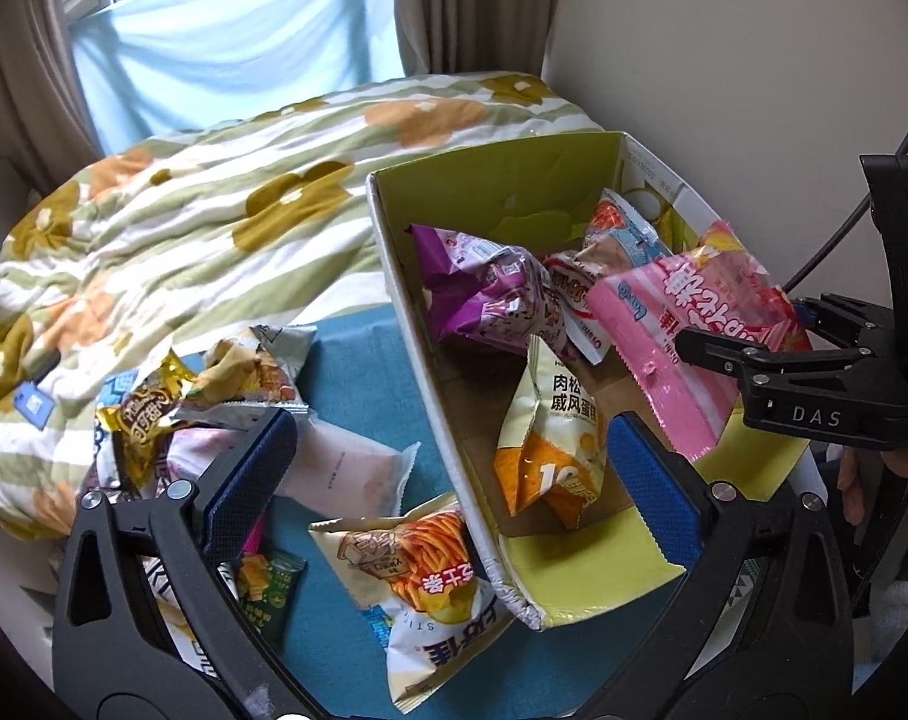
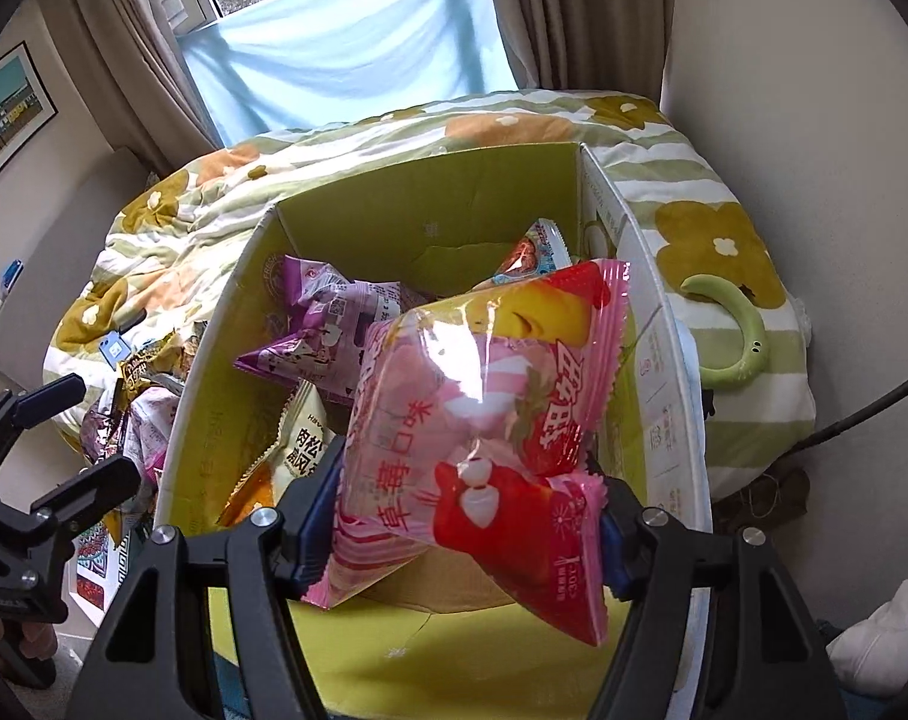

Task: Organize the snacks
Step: 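Carry both bags over the box and open both grippers to drop them, then withdraw both grippers from the box toward the remaining snacks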

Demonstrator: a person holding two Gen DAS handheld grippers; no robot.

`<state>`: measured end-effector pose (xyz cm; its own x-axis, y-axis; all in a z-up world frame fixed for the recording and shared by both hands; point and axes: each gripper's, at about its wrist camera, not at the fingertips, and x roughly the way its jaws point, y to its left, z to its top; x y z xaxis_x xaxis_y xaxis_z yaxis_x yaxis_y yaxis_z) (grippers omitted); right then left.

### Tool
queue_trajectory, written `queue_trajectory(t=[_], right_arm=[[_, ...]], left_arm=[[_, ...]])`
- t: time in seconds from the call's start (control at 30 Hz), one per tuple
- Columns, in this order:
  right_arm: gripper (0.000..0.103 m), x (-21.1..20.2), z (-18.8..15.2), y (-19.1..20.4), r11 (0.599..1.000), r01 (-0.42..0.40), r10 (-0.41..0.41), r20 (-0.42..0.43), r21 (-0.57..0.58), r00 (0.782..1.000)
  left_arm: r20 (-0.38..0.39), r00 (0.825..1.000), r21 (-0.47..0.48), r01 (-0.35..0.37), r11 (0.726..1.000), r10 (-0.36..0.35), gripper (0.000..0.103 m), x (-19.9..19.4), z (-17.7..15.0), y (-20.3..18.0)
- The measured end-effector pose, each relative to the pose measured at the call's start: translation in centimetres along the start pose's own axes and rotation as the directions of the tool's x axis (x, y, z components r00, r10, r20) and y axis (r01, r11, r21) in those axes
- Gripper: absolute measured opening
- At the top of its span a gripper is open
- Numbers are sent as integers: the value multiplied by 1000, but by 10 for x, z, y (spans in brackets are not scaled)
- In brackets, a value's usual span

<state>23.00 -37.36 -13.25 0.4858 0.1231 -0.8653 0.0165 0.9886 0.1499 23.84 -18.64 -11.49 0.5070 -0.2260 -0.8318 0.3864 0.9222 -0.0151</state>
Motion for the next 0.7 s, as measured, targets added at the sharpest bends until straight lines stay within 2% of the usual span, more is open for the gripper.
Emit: queue_trajectory(t=[0.13, 0.17, 0.27, 0.33, 0.5, 0.7], right_arm=[[75, 4, -1, 12, 996, 47, -46, 12, -70, 999], [84, 3, -3, 14, 995, 54, -52, 19, -80, 998], [94, -6, -10, 17, 993, 64, -57, 69, -95, 996], [94, -13, -16, 17, 993, 65, -56, 97, -94, 994], [94, -28, -25, 14, 997, 50, -45, 89, -55, 995], [94, -60, -33, 17, 998, 55, -50, 142, -34, 989]], left_arm=[[-14, 999, -42, 38, 998, -38, 102, -1, -6, 2], [-15, 999, -46, 41, 998, -42, 102, -1, -9, 1], [-22, 999, -48, 23, 999, -24, 102, -3, -16, -2], [-23, 999, -57, 22, 998, -23, 102, -6, -21, -3], [1, 1000, -67, 17, 998, -16, 102, -21, -27, -5], [54, 998, -55, -37, 998, 40, 102, -46, -29, -12]])
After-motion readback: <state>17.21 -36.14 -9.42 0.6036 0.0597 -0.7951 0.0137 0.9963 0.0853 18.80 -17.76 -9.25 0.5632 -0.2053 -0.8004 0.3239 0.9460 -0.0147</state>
